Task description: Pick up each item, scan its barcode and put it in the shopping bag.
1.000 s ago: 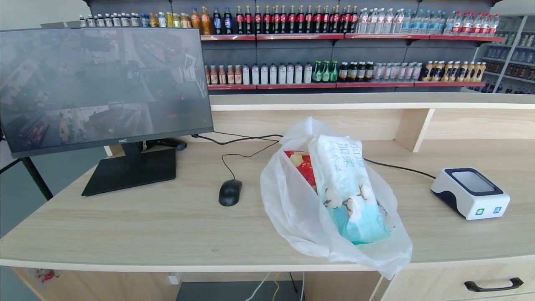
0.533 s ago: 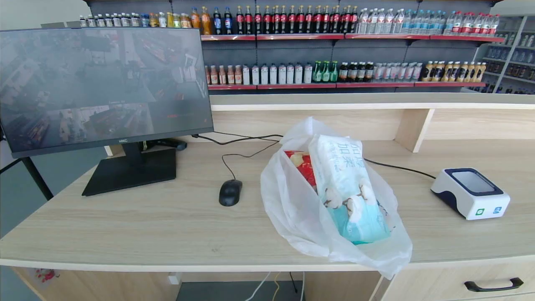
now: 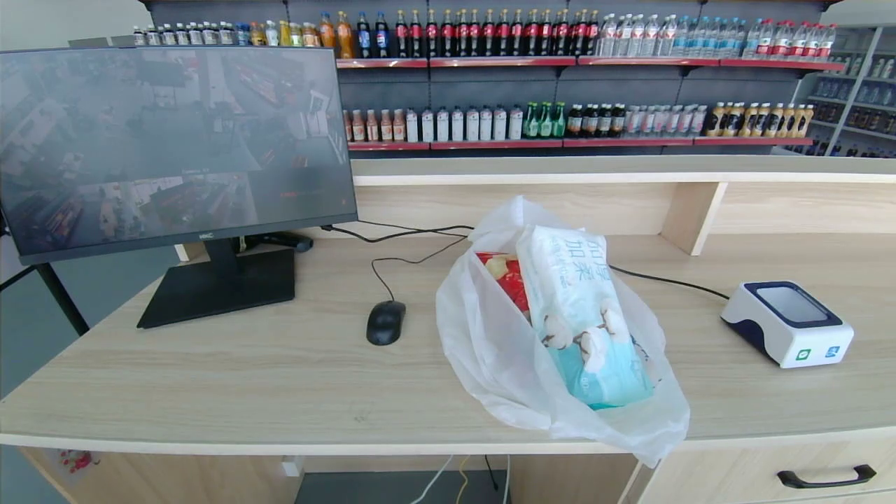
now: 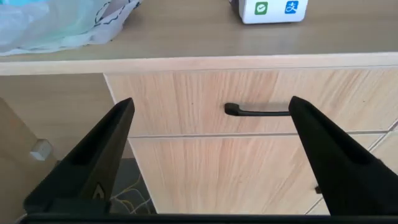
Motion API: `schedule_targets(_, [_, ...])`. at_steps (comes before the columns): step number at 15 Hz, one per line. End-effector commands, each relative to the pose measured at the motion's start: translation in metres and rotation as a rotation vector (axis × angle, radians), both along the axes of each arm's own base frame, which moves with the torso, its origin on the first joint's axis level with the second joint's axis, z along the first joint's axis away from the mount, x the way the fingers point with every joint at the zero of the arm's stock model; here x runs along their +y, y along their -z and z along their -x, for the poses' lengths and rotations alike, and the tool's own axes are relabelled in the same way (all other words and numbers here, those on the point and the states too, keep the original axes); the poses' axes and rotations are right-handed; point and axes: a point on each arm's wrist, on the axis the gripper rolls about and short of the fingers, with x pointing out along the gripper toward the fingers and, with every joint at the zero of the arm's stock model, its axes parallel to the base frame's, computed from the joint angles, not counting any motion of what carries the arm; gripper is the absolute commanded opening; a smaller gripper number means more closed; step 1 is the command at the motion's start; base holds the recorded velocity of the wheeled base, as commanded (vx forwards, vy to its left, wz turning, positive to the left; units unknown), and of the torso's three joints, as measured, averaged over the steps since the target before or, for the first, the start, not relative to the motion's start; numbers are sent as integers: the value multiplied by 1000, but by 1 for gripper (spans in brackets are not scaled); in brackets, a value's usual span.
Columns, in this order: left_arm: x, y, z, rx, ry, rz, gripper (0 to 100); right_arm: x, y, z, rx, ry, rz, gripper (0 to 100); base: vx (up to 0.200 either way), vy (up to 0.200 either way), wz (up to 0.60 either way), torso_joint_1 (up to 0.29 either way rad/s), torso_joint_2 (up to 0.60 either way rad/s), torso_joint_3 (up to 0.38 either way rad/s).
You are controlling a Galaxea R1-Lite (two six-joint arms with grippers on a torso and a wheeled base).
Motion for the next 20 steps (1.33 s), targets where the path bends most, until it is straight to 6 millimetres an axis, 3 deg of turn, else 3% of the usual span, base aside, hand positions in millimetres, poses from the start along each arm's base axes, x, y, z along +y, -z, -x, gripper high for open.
schedule_targets(1, [0,0,0,0,0,-1,100,0,1,5,-74,6,-27,100,0,0,0,0,0,0])
schedule_targets(11, [0,0,0,1,0,2,100,0,1,5,-71,-3,8,100,-180,0,0,3,2,3])
schedule_targets(14, [0,0,0,0,0,-2,100,0,2,5,-69,-2,8,100,0,0,0,0,0,0])
schedule_targets(20, [0,0,0,1,0,1,100,0,2,5,-69,-1,6,100,0,-200,0,9,5,1])
